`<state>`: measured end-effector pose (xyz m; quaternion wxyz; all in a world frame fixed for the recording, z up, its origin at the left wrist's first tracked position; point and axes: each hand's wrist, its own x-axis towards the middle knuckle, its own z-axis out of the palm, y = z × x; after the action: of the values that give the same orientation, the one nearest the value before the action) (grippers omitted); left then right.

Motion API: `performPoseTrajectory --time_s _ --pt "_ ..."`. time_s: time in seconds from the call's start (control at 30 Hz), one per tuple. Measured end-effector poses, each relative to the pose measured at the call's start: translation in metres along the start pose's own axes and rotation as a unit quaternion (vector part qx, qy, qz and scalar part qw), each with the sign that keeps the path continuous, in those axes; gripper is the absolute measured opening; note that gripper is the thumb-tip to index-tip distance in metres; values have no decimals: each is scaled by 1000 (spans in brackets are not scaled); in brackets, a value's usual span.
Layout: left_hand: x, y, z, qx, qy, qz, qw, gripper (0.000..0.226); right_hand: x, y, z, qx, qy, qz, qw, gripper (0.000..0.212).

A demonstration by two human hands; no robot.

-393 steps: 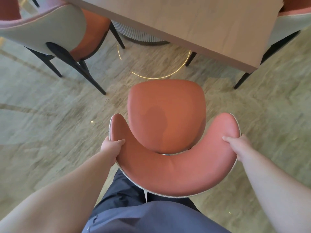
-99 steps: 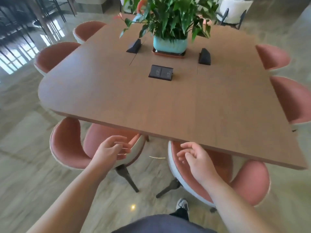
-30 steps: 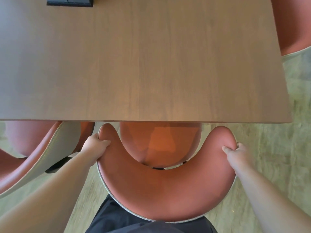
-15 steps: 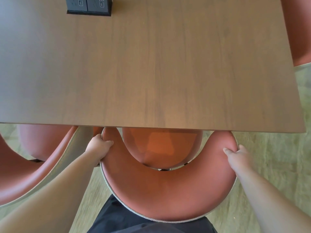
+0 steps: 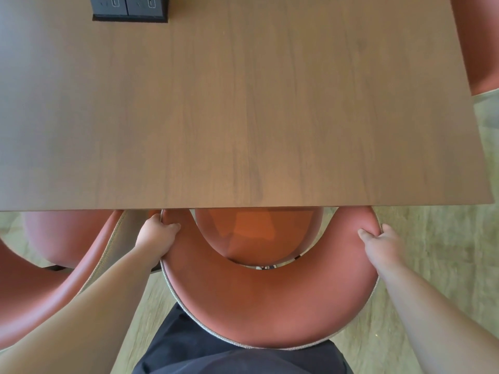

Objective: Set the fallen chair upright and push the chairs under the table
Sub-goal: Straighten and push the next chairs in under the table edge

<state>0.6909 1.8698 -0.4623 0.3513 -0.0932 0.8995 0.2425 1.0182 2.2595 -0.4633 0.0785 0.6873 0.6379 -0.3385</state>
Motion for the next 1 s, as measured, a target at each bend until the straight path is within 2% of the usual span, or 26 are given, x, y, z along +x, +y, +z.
performPoseTrajectory --time_s 0.33,0.6,0.83,0.93,1.0 --pt "3 3 3 0 18 12 1000 26 6 -4 3 -18 -1 -7 1000 69" --pt "-17 13 3 -16 14 0 1000 47 2 -9 1 -29 -4 -10 1000 76" --pt "-55 13 -14 -37 26 24 999 44 -32 -5 -5 -5 16 -21 1000 63" --pt "-72 11 -20 -55 22 37 998 33 -50 -4 -13 10 17 -43 999 53" --pt "-85 13 -25 -68 22 41 997 26 -64 -7 -17 8 12 -67 998 55"
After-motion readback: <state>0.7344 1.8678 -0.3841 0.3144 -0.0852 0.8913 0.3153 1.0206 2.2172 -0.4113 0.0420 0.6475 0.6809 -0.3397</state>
